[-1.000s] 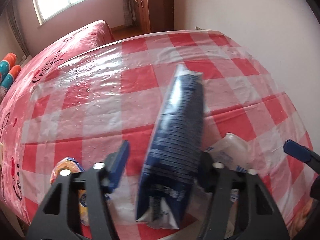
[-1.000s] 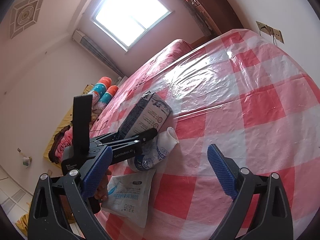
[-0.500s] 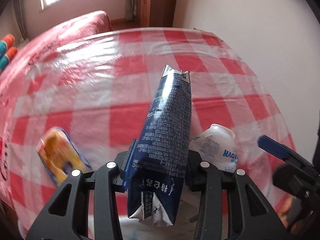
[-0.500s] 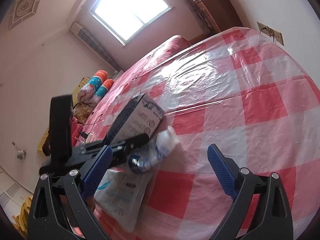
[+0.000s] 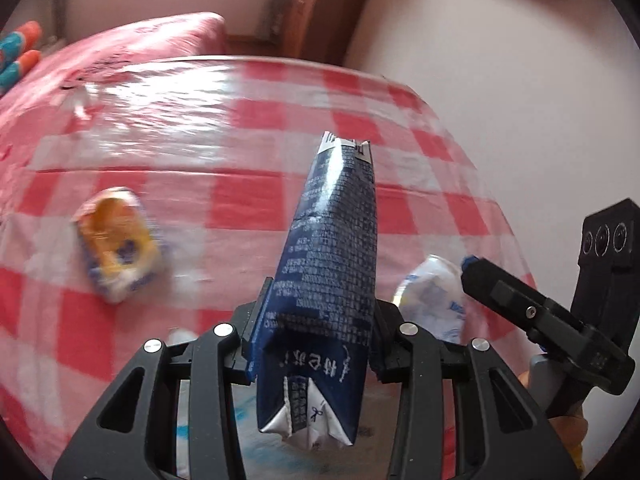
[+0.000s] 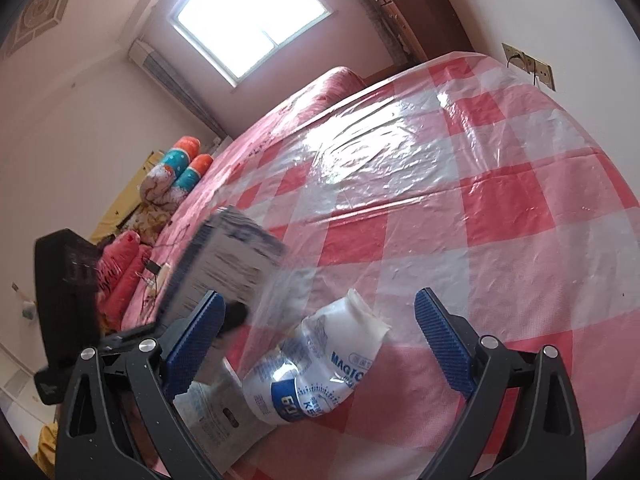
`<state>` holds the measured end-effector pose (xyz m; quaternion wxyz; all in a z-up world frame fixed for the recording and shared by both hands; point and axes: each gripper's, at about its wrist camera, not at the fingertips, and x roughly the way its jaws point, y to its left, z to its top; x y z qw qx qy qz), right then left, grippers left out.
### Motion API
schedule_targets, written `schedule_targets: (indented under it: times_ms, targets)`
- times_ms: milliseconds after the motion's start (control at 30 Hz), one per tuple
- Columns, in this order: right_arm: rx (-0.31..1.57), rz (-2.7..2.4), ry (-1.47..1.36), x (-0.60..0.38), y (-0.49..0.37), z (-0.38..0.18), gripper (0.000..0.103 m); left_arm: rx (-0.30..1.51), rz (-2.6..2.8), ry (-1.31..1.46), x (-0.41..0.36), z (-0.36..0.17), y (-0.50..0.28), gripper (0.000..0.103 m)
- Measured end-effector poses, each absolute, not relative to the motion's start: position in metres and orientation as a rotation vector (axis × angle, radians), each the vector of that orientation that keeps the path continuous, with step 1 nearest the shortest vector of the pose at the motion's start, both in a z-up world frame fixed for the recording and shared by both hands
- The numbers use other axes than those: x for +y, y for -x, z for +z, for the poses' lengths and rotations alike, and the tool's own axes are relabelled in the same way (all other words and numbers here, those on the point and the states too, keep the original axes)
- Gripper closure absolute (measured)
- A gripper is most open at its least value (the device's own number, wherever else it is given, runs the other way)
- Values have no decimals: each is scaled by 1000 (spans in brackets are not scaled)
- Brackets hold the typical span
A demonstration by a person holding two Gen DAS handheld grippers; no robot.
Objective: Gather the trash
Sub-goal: 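Close the right tool on the MAGICDAY yogurt bottle while the left tool lifts the carton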
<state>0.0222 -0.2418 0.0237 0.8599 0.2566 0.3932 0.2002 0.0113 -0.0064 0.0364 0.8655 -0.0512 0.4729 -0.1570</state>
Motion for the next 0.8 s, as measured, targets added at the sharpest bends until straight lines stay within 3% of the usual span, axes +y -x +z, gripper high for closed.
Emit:
schedule_targets:
  times_ms: [433, 800]
  targets:
    - [899, 411, -118, -184, -15, 20, 8, 958, -274, 171, 39, 46, 20, 63]
    - [916, 456, 26, -163, -9, 19, 5, 982, -287, 199, 52, 37, 33, 63]
